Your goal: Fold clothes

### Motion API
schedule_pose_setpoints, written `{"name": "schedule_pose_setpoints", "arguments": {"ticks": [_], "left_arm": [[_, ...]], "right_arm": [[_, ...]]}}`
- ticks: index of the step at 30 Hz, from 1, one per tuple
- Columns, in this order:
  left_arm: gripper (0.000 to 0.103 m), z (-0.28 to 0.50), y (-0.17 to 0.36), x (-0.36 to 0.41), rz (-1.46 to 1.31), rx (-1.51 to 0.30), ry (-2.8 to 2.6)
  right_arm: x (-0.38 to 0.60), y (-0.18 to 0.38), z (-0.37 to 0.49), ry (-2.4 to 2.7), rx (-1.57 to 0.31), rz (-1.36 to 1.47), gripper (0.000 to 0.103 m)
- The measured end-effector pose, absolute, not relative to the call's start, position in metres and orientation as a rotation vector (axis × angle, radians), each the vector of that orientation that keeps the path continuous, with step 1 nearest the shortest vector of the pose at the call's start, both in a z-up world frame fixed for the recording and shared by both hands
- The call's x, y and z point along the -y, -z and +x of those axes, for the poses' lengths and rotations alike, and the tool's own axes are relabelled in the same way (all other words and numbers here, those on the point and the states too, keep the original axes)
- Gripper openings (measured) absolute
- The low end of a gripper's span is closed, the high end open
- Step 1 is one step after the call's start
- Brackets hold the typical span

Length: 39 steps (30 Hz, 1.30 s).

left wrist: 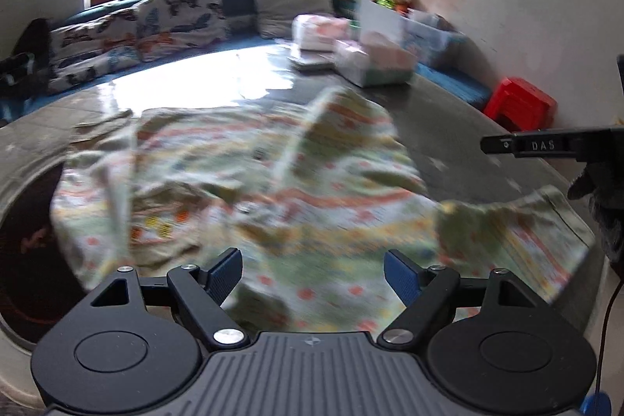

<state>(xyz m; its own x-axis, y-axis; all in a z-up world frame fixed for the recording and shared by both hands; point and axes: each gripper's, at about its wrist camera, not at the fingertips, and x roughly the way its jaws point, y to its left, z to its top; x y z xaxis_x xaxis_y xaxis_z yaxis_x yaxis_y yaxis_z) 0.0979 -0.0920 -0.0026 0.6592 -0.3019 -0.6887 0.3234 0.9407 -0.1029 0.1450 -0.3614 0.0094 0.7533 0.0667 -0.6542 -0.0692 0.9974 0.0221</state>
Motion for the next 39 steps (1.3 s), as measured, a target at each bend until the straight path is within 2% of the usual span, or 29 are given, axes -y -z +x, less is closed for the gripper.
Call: {"name": "schedule_pose_setpoints", "arguments": {"ticks": [10, 17, 23, 27, 30, 39], "left_arm": [[0.082, 0.117, 0.007, 0.054, -0.032, -0.794, 0.243], [0.083, 0.12, 0.011, 0.048, -0.049, -0.813, 0.245], [0.083, 0.122, 0.014, 0.049, -0.056, -0.822, 0.256], [0.083, 0.123, 0.017, 0.05, -0.058, -0.828, 0.259], [0.082, 0.123, 0.016, 0.049, -0.06, -0.826, 0.258], [0.082, 0.129, -0.008, 0.021, -0.093, -0.76, 0.188]], "right_arm": [[0.254, -0.015, 0.249, -0.333, -0.727, -0.042, 0.029], [0.225, 0.02, 0.296, -0.331, -0.813, -0.049, 0.029], [0.223, 0.034, 0.302, -0.322, -0.822, -0.034, 0.027], [0.224, 0.034, 0.301, -0.315, -0.813, -0.032, 0.008], [0.221, 0.032, 0.301, -0.304, -0.797, -0.038, 0.003], [0.207, 0.005, 0.295, -0.354, -0.7, -0.017, 0.002]]}}
